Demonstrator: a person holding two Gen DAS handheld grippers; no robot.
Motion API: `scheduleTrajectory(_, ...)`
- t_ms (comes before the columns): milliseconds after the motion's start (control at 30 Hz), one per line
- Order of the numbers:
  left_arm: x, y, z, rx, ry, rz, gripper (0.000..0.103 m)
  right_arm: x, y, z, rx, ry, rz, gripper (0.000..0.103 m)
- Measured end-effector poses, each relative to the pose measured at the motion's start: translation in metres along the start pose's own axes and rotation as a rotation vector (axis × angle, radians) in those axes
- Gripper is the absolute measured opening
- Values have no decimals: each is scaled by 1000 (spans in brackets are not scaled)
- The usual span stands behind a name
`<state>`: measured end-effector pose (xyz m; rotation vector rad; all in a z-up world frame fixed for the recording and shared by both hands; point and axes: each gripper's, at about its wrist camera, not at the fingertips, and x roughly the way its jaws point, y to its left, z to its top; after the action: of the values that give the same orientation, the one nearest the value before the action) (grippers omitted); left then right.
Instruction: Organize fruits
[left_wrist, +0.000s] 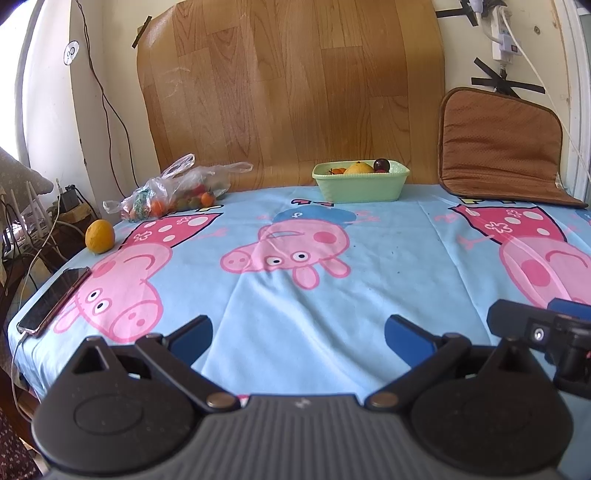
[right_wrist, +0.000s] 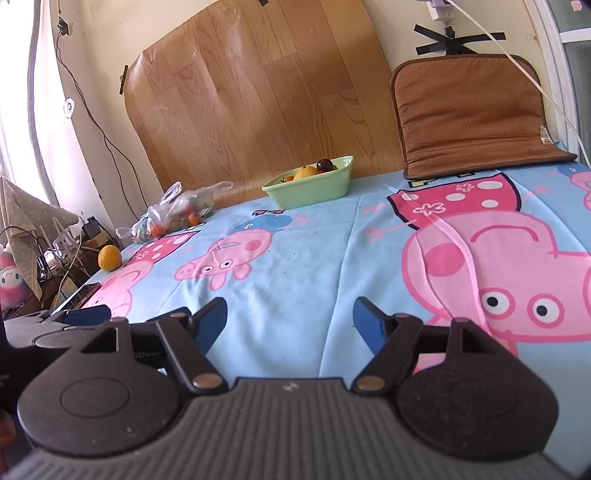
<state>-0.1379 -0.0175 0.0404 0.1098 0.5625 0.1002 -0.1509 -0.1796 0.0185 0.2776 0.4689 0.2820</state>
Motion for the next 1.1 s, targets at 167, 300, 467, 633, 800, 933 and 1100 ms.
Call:
scheduleTrajectory(167, -1, 0, 0, -1, -1, 2, 103, 0, 1, 0, -1, 2, 2, 77)
scheduleTrajectory(300, -1, 0, 0, -6, 0, 4, 103, -1, 1, 0, 1, -5, 2, 77)
scheduleTrajectory(467, -1, -1, 0, -3, 1, 5, 103, -2, 0, 0, 4, -5, 2, 77)
scheduleTrajectory(633, -1, 0, 0, -9, 2, 11, 103, -3, 1, 0, 5, -9, 2, 77)
scheduleTrajectory(800, -1, 0, 0, -5, 2, 11, 103, -3, 1, 1, 6, -8, 1, 77)
scheduleTrajectory(933, -1, 0, 1, -6, 6, 12, 103, -2, 2, 0, 6, -4, -1, 77)
scheduleTrajectory(1100, 0, 0, 0, -7, 8, 14, 103, 1, 2, 0, 10, 3, -2, 77)
